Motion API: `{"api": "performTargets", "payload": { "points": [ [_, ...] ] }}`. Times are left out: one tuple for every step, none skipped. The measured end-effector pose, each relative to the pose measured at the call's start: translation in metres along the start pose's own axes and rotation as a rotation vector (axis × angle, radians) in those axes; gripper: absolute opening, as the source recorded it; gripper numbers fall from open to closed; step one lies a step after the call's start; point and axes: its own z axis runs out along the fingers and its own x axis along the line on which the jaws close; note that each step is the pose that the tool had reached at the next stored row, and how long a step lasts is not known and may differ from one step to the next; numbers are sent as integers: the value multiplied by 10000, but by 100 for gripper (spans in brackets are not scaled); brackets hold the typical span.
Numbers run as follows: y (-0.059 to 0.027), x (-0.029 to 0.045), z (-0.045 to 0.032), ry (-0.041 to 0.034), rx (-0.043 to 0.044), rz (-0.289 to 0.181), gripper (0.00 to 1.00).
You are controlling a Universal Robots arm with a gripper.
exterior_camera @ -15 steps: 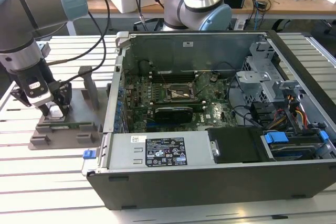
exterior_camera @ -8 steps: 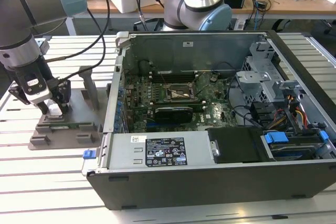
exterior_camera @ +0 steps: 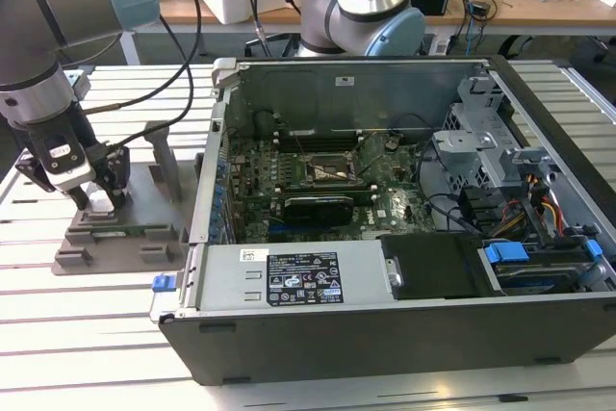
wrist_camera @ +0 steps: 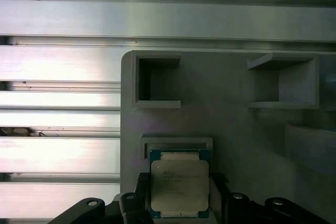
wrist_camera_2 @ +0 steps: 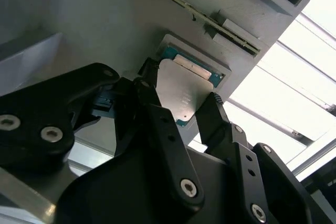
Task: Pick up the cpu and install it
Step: 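Pick up the cpu and move it towards the insertion slot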
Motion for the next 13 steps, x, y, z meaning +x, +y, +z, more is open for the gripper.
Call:
{"api": "performTargets", "payload": {
  "points": [
    [0,0,0,0,0,0,54],
    [0,0,0,0,0,0,56],
    [0,0,0,0,0,0,62],
    [0,0,0,0,0,0,62],
    [0,-1,0,1,0,1,62],
    [0,-21,0,4,0,-1,62],
    [0,-22,1,4,0,1,62],
    [0,-21,1,6,-2,1,62],
    [0,-19,1,5,-18,0,62],
    [1,-16,6,2,-45,1,62],
    [1,-10,6,4,-52,2,62],
    [2,5,8,4,-65,2,62],
    [2,7,9,4,-66,1,62]
  ]
}}
